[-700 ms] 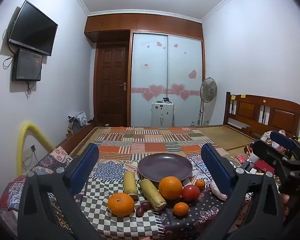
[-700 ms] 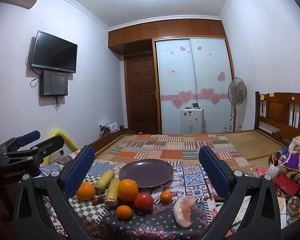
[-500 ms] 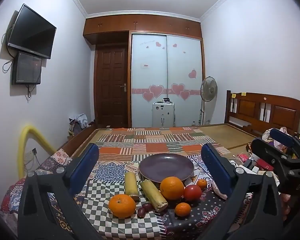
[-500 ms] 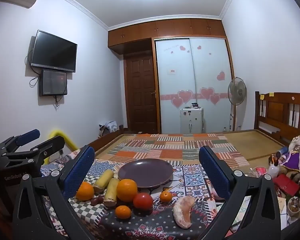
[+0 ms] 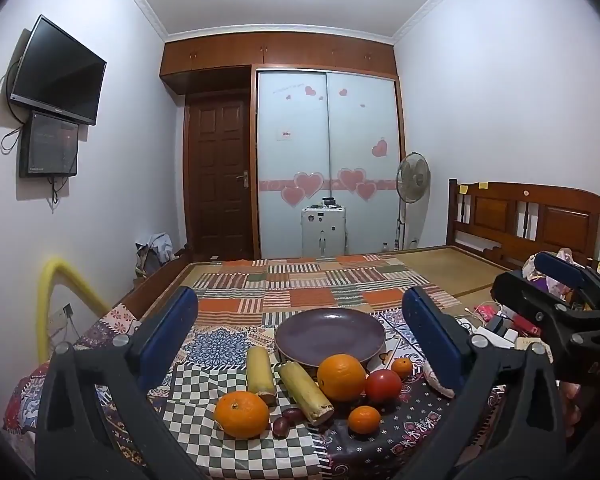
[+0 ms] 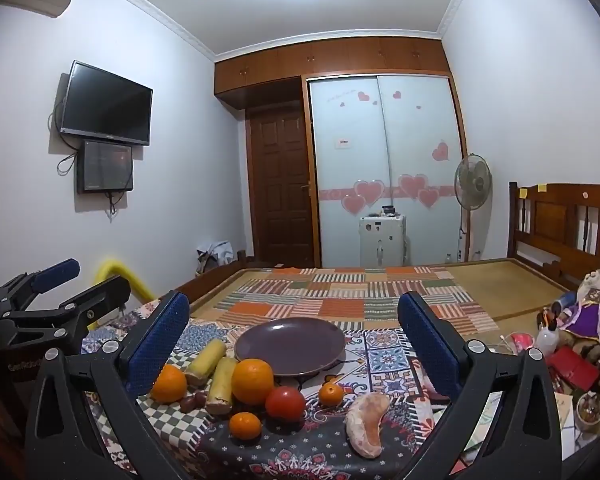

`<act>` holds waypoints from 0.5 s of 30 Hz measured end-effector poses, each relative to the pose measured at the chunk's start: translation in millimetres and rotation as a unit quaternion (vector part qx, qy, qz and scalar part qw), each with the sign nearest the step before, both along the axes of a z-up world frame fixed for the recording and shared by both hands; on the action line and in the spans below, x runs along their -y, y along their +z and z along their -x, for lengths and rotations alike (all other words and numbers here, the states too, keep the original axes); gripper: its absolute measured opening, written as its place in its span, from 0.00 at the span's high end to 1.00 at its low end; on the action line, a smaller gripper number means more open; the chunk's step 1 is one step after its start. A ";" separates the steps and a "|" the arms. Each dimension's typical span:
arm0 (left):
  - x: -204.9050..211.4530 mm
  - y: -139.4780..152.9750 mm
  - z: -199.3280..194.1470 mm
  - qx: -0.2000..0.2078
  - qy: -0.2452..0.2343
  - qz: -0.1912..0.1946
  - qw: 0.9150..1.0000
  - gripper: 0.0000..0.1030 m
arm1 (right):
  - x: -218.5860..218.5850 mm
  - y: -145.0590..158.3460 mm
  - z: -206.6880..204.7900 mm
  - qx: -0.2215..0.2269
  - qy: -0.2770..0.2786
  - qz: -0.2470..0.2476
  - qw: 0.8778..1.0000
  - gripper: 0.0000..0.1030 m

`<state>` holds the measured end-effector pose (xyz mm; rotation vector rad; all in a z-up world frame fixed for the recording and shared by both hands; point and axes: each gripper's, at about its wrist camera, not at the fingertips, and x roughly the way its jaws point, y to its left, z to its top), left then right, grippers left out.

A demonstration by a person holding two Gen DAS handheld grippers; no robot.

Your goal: Organize fruits

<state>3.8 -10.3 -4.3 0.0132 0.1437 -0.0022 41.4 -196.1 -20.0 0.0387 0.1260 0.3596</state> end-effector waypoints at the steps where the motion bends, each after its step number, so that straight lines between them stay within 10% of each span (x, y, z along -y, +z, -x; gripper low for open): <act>1: -0.1 0.1 0.0 0.001 0.000 0.000 1.000 0.00 | 0.0 0.1 0.2 0.000 0.000 0.000 1.000 0.00; 15: 1.5 4.1 3.3 0.006 0.001 -0.002 1.000 0.00 | 0.0 2.6 2.9 0.007 0.001 0.002 1.000 0.00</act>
